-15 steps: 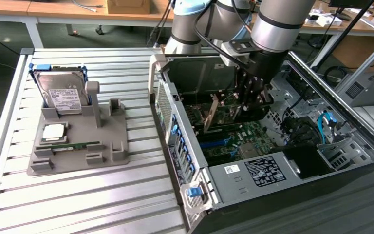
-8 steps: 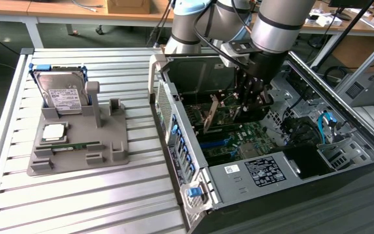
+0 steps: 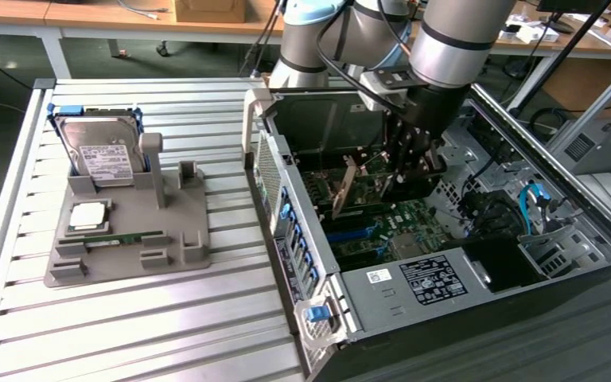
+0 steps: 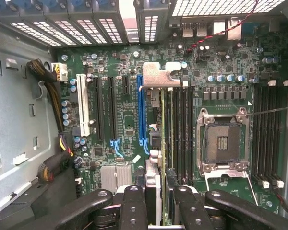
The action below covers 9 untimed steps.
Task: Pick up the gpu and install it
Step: 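Insert the gpu into the slot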
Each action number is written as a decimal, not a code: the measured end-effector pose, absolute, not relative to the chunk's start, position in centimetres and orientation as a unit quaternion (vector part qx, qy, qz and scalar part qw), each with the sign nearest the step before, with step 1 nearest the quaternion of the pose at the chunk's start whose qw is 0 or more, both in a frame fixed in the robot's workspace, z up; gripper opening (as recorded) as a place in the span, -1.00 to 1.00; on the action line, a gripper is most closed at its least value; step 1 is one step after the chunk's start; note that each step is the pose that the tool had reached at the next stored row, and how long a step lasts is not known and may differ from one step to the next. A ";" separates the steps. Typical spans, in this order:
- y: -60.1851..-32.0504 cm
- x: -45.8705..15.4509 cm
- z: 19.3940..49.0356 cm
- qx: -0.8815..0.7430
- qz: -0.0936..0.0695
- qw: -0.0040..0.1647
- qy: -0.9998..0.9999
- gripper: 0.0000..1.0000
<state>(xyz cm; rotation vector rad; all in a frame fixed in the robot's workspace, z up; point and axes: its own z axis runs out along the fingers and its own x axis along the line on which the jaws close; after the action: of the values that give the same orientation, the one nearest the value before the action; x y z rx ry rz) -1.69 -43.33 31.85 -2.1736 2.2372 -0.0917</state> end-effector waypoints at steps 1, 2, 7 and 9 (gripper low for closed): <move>-43.4 -1.7 31.8 -0.696 -0.029 0.011 0.717 -0.47; -43.4 -1.7 31.8 -0.697 -0.029 0.010 0.717 -0.47; -43.5 -1.7 31.8 -0.696 -0.029 0.011 0.717 -0.47; -43.5 -1.8 31.8 -0.696 -0.029 0.011 0.717 -0.47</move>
<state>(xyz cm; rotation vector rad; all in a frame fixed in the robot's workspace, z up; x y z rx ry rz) -1.76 -43.49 31.76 -2.1736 2.2373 -0.0916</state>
